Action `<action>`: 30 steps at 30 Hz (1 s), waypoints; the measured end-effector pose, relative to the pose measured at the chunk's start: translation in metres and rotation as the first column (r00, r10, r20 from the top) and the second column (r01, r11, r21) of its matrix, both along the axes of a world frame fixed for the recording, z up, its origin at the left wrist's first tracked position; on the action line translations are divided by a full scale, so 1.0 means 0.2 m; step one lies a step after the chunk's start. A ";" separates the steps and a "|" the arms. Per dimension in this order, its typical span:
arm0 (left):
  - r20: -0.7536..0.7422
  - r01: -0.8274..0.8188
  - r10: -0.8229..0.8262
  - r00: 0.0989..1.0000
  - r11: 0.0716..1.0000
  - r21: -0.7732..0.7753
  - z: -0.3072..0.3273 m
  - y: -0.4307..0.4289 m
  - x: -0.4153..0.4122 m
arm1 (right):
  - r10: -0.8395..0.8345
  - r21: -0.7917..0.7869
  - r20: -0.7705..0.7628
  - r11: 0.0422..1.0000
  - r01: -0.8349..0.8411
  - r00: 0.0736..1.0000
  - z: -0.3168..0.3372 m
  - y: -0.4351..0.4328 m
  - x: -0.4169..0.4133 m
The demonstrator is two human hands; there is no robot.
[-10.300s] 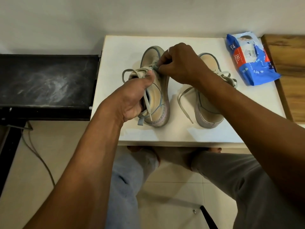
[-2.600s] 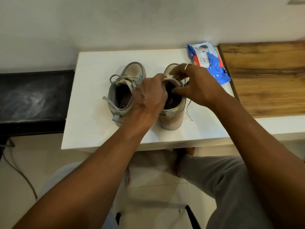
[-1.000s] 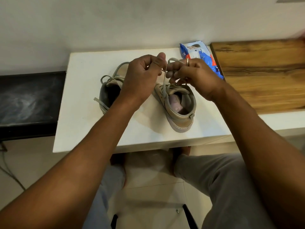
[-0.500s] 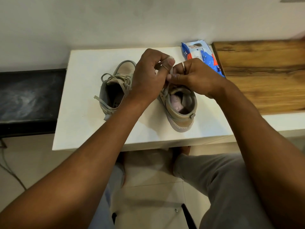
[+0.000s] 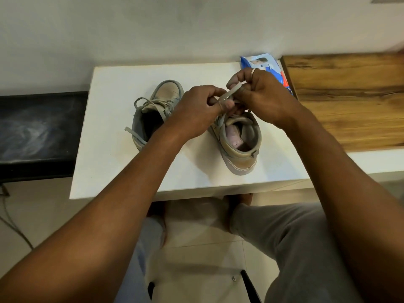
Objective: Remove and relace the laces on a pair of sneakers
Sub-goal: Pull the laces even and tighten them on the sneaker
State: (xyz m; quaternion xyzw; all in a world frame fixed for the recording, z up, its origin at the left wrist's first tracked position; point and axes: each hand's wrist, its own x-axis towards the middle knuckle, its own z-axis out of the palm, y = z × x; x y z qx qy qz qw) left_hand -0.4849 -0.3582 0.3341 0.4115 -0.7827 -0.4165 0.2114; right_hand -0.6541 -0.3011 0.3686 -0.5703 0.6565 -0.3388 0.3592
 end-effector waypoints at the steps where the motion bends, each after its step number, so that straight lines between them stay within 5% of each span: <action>1: 0.020 0.017 -0.017 1.000 1.000 0.000 0.00 0.01 0.00 | -0.011 -0.008 -0.021 1.000 0.011 1.000 0.00 0.00 0.00; 8: 0.057 -0.023 0.030 0.998 0.993 -0.120 0.04 0.03 0.00 | -0.169 -0.091 -0.008 0.982 0.167 0.986 -0.03 -0.03 0.03; 12: 0.060 -0.040 0.049 0.997 0.988 -0.151 0.04 0.04 -0.01 | -0.373 -0.086 0.132 0.919 0.386 0.918 -0.05 -0.06 0.02; 15: 0.046 -0.051 0.057 0.997 0.992 -0.118 0.04 0.04 -0.01 | -0.427 -0.072 0.061 0.900 0.430 0.902 -0.08 -0.06 0.00; 23: 0.062 -0.016 0.027 0.998 0.986 -0.166 0.06 0.03 0.01 | 0.155 0.108 -0.057 0.983 -0.148 0.986 -0.03 -0.03 -0.03; 30: 0.111 0.002 0.030 0.993 0.961 -0.277 0.06 0.03 0.02 | 0.175 0.176 -0.224 0.975 -0.137 0.959 -0.02 -0.03 -0.05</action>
